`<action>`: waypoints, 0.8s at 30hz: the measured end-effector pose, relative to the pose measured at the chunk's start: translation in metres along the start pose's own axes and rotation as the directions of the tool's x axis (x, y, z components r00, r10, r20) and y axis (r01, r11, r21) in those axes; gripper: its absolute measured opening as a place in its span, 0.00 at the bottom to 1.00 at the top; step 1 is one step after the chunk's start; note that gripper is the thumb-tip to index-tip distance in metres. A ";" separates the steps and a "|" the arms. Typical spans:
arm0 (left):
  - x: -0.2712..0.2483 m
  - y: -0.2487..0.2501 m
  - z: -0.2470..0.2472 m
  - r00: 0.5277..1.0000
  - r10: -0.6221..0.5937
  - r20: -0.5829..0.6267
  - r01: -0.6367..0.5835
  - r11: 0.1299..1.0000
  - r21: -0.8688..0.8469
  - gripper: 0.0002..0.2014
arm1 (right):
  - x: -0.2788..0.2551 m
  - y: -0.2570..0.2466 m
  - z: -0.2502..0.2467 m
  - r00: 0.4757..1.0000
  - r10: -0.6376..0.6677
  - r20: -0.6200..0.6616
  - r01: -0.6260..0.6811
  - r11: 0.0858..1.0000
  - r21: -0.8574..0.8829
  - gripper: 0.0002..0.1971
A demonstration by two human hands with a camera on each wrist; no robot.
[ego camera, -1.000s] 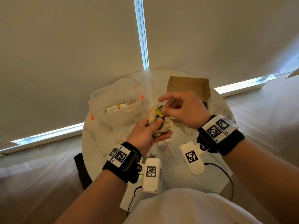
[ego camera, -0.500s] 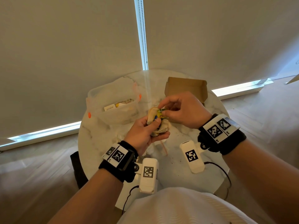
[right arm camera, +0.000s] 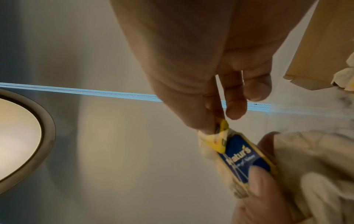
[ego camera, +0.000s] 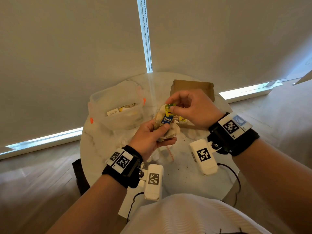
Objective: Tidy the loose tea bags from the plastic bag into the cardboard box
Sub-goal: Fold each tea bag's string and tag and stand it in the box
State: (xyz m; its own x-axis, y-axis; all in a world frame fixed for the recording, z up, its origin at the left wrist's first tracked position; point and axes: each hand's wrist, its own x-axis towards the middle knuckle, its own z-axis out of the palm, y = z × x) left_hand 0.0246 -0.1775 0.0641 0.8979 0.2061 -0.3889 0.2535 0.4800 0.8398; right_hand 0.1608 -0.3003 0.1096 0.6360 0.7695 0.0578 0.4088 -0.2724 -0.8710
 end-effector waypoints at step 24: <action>0.000 0.008 -0.001 0.999 0.013 -0.049 -0.013 1.000 0.002 0.14 | 0.003 -0.006 -0.012 0.968 0.233 -0.098 -0.182 0.912 0.367 0.08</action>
State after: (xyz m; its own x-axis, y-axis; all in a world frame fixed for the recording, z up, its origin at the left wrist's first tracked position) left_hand 0.0264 -0.1729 0.0701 0.8822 0.2539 -0.3964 0.2429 0.4759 0.8453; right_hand 0.1684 -0.3031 0.1204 0.7746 0.6246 -0.0992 0.0166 -0.1769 -0.9841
